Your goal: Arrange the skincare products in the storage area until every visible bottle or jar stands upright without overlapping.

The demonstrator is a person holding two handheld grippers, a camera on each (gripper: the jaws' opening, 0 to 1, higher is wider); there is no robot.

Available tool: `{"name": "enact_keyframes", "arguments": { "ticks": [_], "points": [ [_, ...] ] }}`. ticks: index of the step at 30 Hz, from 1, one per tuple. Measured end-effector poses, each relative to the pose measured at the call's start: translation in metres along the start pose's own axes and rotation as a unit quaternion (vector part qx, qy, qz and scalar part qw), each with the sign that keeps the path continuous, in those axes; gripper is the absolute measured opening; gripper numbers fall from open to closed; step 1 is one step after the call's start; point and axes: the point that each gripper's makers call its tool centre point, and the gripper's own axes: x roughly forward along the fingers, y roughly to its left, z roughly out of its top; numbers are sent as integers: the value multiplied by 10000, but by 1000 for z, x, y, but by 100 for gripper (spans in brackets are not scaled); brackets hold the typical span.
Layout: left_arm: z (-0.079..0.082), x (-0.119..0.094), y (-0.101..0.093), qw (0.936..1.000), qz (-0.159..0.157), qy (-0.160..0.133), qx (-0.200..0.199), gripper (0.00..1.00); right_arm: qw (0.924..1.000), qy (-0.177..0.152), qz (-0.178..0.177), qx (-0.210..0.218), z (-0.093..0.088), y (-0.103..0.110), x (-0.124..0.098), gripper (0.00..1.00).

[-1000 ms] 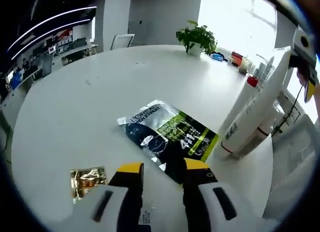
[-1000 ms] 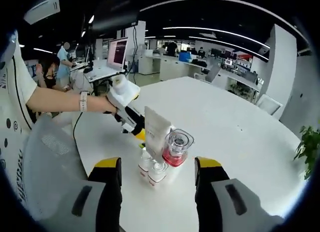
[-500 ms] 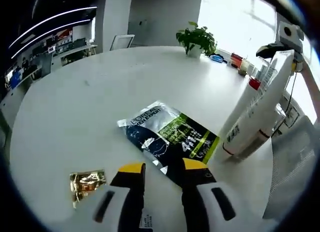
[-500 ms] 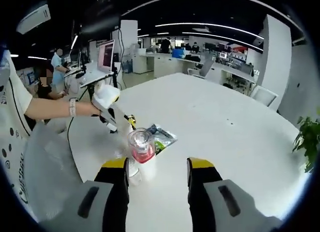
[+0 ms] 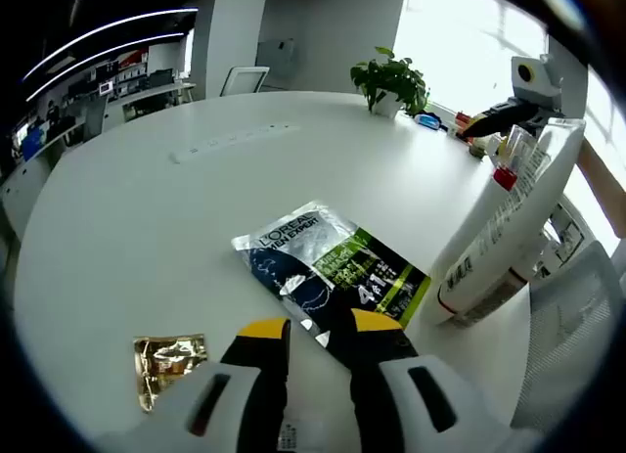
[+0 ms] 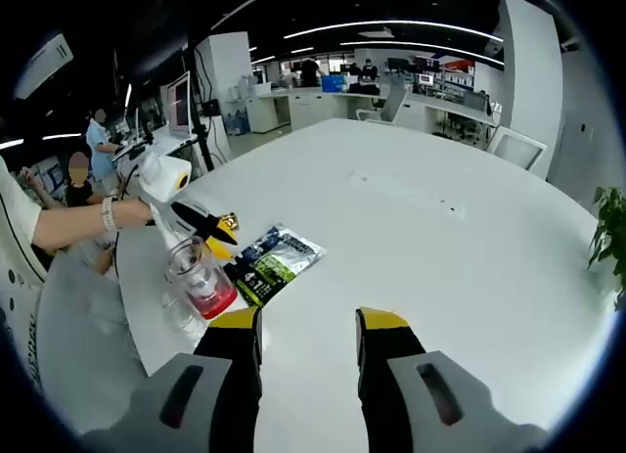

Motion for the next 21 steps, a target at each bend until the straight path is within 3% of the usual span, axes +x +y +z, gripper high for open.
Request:
{"name": "enact_keyframes", "arguments": {
  "ticks": [8,10,17,21],
  "points": [
    [2,3,2,9998,-22,-20,-179,18,9990,235,164,355,-14,-7,36,33],
    [0,6,7,9998,-29,9,-197,21,9984,274,214,434,-18,-1,43,32],
    [0,7,4,9999,-69,48,-143,22,9910,51,656,1164,-19,10,65,29],
    [-1,8,3,9997,-110,73,-219,22,9880,102,845,1291,-22,13,75,30]
  ]
}}
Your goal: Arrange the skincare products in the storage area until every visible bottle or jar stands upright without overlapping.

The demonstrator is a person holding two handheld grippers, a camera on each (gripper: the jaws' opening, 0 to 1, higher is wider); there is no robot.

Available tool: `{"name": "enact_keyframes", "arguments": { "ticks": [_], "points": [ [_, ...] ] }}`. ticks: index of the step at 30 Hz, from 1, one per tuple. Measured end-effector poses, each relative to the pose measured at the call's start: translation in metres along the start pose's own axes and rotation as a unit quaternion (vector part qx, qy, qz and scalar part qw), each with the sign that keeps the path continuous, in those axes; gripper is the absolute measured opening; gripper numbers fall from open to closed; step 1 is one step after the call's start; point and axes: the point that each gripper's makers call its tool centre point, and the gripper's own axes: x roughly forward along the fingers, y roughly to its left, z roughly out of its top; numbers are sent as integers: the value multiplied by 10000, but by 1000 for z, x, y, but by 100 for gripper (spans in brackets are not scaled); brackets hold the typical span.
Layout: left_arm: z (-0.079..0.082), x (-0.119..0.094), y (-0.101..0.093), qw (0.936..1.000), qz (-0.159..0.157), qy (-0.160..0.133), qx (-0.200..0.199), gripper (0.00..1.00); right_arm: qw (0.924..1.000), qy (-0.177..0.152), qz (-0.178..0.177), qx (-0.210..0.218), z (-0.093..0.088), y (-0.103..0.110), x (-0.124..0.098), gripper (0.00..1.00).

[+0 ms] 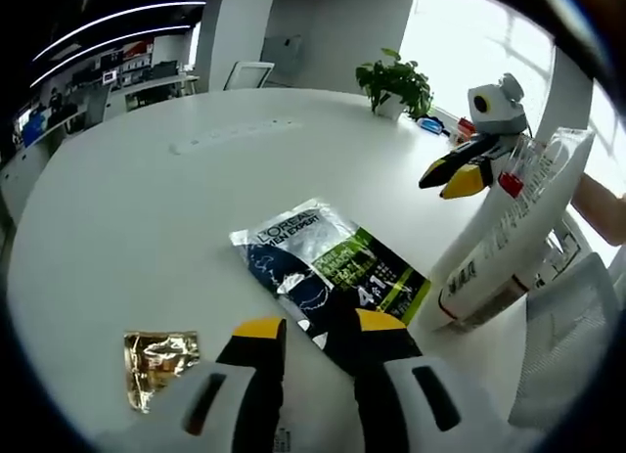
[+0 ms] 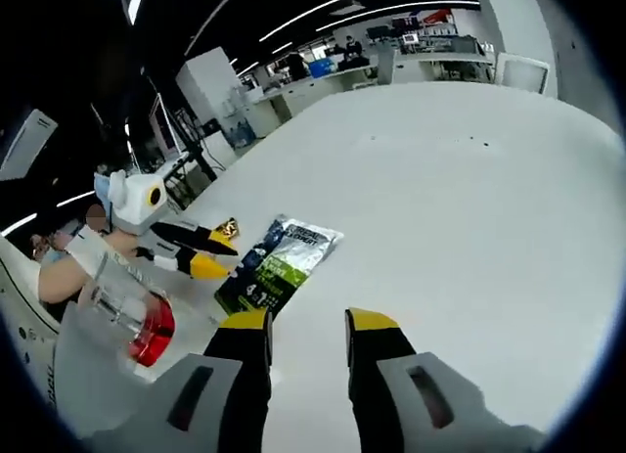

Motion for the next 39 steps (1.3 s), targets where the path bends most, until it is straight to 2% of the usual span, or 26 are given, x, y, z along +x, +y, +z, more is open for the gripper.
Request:
{"name": "enact_keyframes", "arguments": {
  "ticks": [3,17,21,28,39],
  "points": [
    [-1,3,1,10000,-7,35,-24,22,10000,75,31,1,-2,-3,8,29],
    [-4,8,-3,9999,-122,99,-63,24,9992,113,346,153,-5,12,43,25],
    [-3,8,-5,9998,-130,74,-150,24,9990,158,393,131,-6,15,48,24],
    [-3,10,-1,9996,-142,58,-246,23,9974,166,598,356,-8,19,60,20],
    [-3,11,-2,9992,-200,25,-345,23,9954,148,709,624,-10,27,70,18]
  ]
}}
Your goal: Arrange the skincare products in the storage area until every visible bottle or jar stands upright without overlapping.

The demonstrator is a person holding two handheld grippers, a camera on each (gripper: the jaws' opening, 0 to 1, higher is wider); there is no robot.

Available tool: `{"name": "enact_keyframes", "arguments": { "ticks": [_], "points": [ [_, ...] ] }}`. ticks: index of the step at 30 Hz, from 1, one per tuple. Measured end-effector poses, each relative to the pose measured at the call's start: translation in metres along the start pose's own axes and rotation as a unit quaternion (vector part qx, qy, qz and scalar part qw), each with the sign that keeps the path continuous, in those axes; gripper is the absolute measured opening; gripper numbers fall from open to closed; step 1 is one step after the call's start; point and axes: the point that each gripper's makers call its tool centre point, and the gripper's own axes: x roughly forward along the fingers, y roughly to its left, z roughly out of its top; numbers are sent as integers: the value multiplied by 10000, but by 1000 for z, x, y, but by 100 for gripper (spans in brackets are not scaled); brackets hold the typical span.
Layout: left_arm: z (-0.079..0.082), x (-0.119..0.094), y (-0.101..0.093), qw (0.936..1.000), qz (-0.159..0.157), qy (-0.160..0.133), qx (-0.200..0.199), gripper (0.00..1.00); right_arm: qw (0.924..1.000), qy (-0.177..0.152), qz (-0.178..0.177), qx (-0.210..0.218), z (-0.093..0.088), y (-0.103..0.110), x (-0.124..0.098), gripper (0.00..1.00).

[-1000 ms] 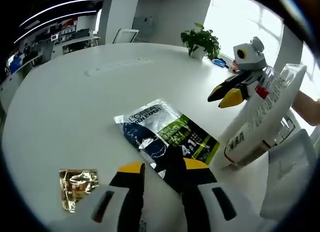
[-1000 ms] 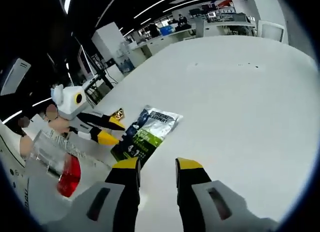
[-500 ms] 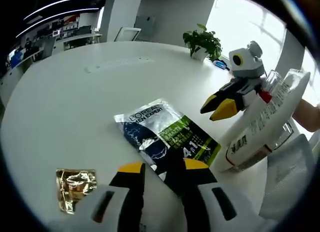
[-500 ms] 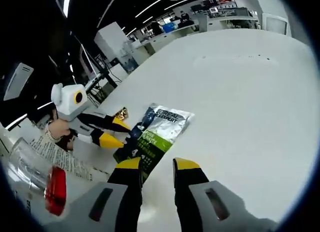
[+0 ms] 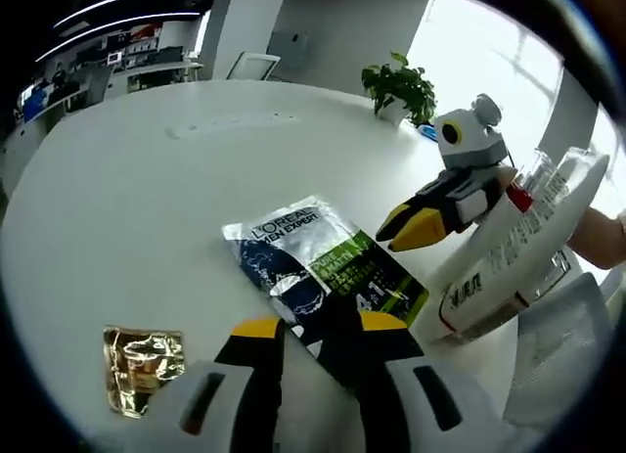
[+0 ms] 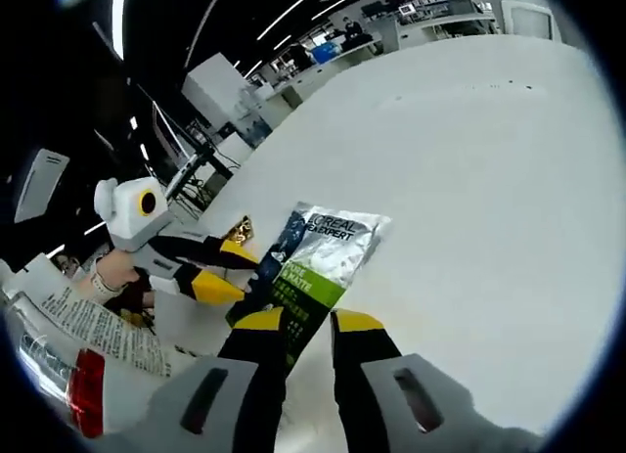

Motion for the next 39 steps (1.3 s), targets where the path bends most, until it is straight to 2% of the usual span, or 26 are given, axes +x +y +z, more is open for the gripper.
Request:
{"name": "enact_keyframes", "arguments": {
  "ticks": [8,22,31,33,39],
  "points": [
    [2,3,8,9999,-13,-26,-107,21,10000,59,31,62,-4,-2,9,15],
    [4,9,2,9995,-100,-127,-288,22,9992,-96,110,366,-2,-5,13,11],
    [7,7,3,9977,-108,-287,-610,21,9987,-170,181,441,0,-4,17,8],
    [7,7,3,9971,-174,-291,-686,20,9975,-207,315,596,0,0,19,9],
    [8,2,0,9964,-144,-331,-771,22,9950,-322,433,845,0,1,23,8]
  ]
}}
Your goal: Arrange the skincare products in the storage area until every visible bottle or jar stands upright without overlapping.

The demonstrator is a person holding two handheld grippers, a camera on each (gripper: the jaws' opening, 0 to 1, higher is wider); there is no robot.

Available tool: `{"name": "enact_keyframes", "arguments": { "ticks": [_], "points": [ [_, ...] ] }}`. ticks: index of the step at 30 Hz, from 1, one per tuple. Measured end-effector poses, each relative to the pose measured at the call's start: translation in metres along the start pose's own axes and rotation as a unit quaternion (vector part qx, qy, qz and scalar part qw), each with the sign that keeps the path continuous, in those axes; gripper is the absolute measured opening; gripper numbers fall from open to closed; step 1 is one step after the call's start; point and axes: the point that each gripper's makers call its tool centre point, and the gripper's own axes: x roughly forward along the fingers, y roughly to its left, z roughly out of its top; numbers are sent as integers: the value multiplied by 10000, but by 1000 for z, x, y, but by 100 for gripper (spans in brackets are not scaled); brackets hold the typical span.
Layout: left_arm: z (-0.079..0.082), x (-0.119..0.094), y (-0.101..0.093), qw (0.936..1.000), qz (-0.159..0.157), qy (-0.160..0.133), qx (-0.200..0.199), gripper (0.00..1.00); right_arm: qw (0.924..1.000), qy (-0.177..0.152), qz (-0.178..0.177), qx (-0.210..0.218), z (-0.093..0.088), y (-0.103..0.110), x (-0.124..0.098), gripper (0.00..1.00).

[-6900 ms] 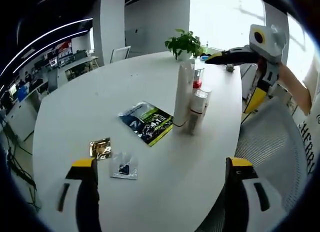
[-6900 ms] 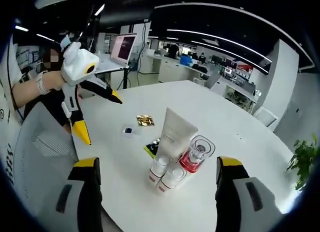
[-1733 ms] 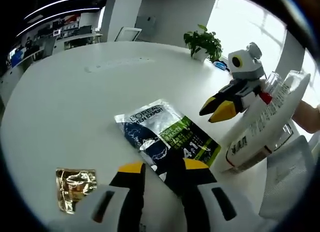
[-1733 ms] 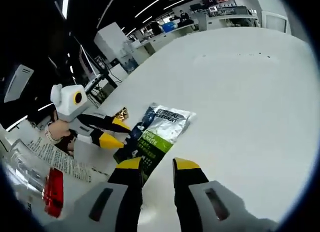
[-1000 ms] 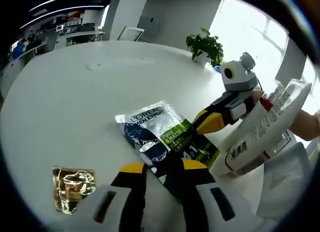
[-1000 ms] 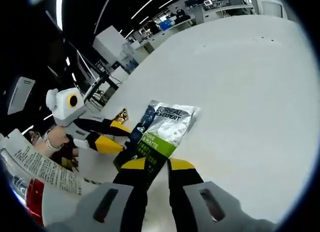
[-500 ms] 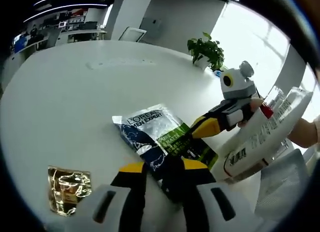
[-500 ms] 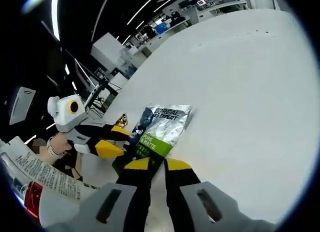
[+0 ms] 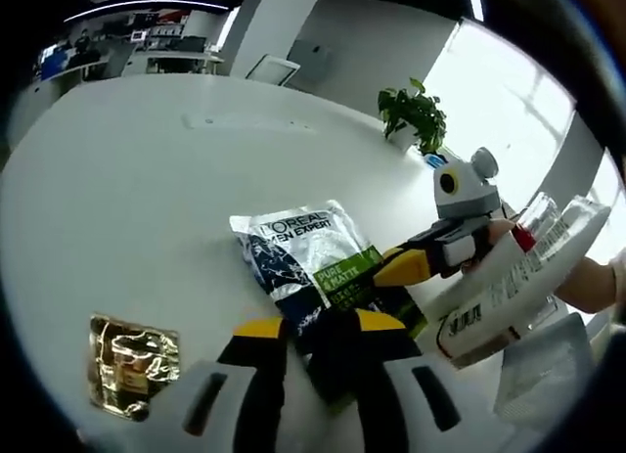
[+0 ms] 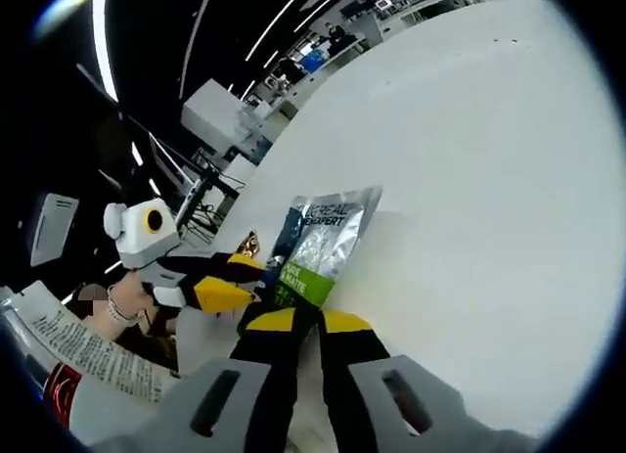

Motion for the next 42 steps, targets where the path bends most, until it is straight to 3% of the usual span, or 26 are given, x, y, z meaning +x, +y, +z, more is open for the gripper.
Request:
{"name": "enact_keyframes", "arguments": {
  "ticks": [8,14,24,33,36,42],
  "points": [
    [5,-5,3,9998,53,-137,-106,23,10000,-27,45,-47,0,4,4,5],
    [16,-13,9,9985,-60,-408,-356,19,9993,-284,232,-87,12,15,-2,3],
    [34,-24,3,9973,-16,-711,-208,19,9972,-572,295,-386,33,31,-8,1],
    [49,-36,0,9957,-52,-911,-145,19,9938,-677,222,-853,48,45,-16,1],
    [57,-42,-8,9946,-56,-1035,-97,20,9912,-758,201,-1064,56,52,-20,1],
    [76,-52,-3,9924,-65,-1225,49,19,9835,-919,34,-1556,74,61,-28,1]
  ]
}}
